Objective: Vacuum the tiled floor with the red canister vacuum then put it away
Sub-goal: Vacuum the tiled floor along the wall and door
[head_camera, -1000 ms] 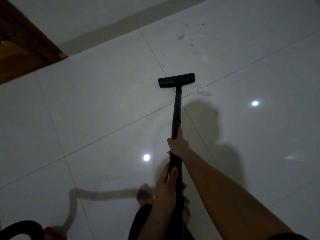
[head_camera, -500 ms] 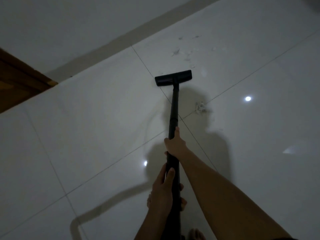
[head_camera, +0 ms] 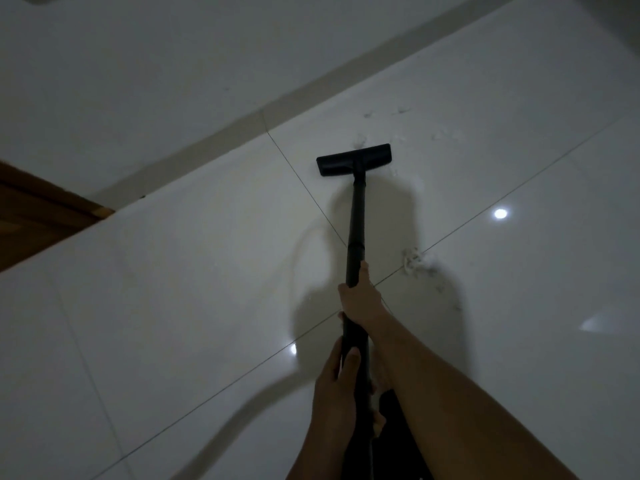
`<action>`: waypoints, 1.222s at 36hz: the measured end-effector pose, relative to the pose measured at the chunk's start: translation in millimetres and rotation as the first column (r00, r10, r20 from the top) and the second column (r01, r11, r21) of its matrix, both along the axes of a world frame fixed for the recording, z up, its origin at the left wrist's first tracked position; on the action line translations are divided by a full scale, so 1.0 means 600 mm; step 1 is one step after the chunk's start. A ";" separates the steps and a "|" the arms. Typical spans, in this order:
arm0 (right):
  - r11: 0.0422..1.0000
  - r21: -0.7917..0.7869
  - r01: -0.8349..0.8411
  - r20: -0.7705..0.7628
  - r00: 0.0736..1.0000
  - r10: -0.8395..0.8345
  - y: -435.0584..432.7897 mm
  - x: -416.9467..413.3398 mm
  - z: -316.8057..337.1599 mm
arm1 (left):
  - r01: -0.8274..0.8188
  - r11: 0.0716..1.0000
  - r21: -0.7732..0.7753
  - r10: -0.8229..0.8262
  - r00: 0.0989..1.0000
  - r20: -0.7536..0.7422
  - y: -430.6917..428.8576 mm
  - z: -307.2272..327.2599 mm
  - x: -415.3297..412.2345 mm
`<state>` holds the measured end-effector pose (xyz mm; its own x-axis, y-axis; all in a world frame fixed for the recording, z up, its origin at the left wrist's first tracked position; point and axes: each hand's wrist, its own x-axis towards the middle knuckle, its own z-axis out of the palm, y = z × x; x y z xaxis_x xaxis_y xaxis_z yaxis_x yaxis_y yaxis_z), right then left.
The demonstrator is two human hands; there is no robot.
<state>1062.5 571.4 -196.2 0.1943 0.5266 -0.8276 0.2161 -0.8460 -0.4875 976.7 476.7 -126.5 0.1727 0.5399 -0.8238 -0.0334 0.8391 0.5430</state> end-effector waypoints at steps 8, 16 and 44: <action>0.994 0.065 0.083 -0.011 0.997 -0.083 0.083 0.042 -0.005 | -0.037 0.999 -0.007 0.037 0.999 -0.008 0.094 0.005 0.044; 0.994 0.082 0.075 0.018 0.997 -0.077 0.160 0.106 0.003 | -0.029 0.999 0.020 0.028 0.999 0.033 0.169 0.019 0.112; 0.991 0.129 -0.023 0.108 0.994 0.009 0.344 0.194 0.008 | -0.118 0.993 -0.003 0.118 0.990 0.073 0.336 0.009 0.207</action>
<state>1179.0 777.8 -191.3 0.2688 0.6316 -0.7272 0.2855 -0.7733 -0.5661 1100.7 678.0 -120.8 0.1676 0.5613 -0.8105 -0.1719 0.8262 0.5366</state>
